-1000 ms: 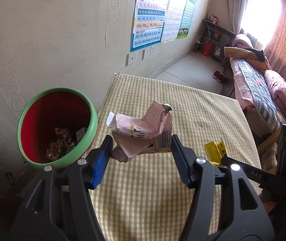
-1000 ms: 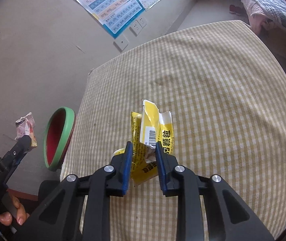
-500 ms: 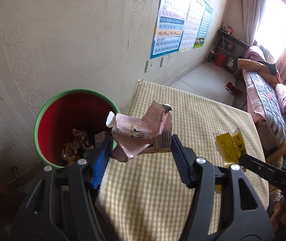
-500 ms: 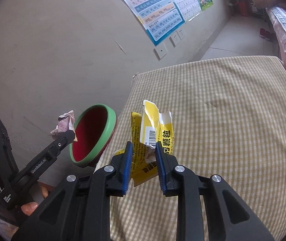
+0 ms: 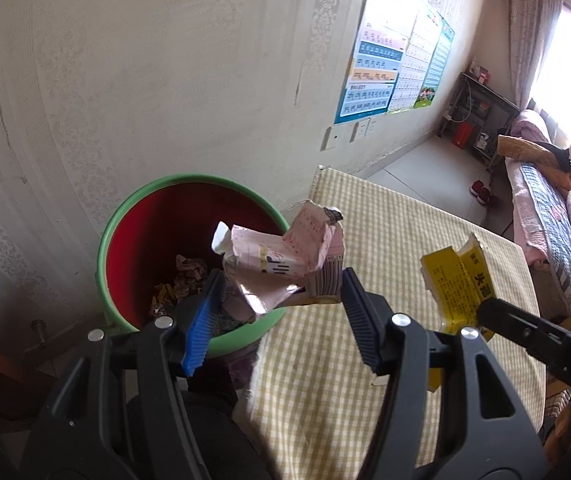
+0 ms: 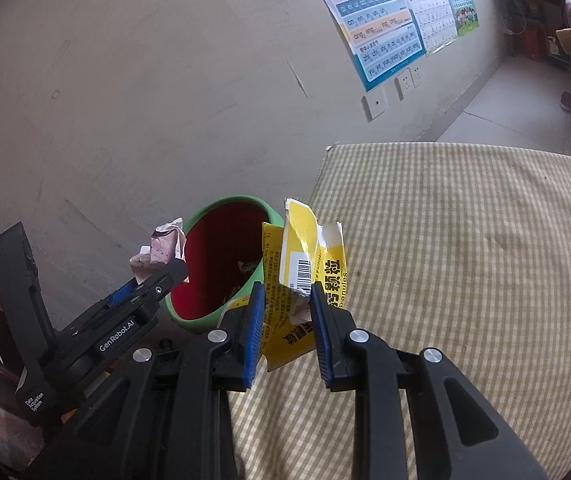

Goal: Collect trash
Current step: 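Carry the yellow wrapper and pink paper over the red bin with both grippers, then open both grippers over the red bin to drop the yellow wrapper and pink paper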

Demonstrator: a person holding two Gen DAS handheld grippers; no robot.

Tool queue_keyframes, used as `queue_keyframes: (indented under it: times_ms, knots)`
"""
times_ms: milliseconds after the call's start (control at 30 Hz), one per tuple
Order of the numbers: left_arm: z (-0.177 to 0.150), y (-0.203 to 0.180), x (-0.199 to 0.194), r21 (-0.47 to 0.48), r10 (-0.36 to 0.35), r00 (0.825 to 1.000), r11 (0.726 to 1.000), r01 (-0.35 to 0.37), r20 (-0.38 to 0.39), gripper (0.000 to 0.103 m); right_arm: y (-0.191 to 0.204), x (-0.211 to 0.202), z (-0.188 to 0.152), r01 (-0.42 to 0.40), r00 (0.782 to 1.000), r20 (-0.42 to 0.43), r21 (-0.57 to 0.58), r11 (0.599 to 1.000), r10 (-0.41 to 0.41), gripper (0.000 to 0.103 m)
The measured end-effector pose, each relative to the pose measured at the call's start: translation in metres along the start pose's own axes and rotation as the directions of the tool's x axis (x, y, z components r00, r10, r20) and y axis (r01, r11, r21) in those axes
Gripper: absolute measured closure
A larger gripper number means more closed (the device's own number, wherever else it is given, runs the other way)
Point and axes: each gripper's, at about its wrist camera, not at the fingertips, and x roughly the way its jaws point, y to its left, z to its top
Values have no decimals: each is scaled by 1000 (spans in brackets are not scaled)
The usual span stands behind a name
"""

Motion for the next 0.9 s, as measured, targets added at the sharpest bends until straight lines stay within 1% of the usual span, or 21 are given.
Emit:
queue_keyframes:
  times_ms: [133,467,900]
  knots:
    - [4,17,5,-31,22,1000,999,-23,-6,46,14,12,9,-5,1000,-1,-30,1000,5,80]
    - [20,55,13,-83,76,997,994,-75,12,46,42,45,31,-3,1000,-15,-107,994,2,80]
    - [35,76,36,-107,80,997,991,-80,3,46,63,84,42,12,999,-40,-166,986,-19,80]
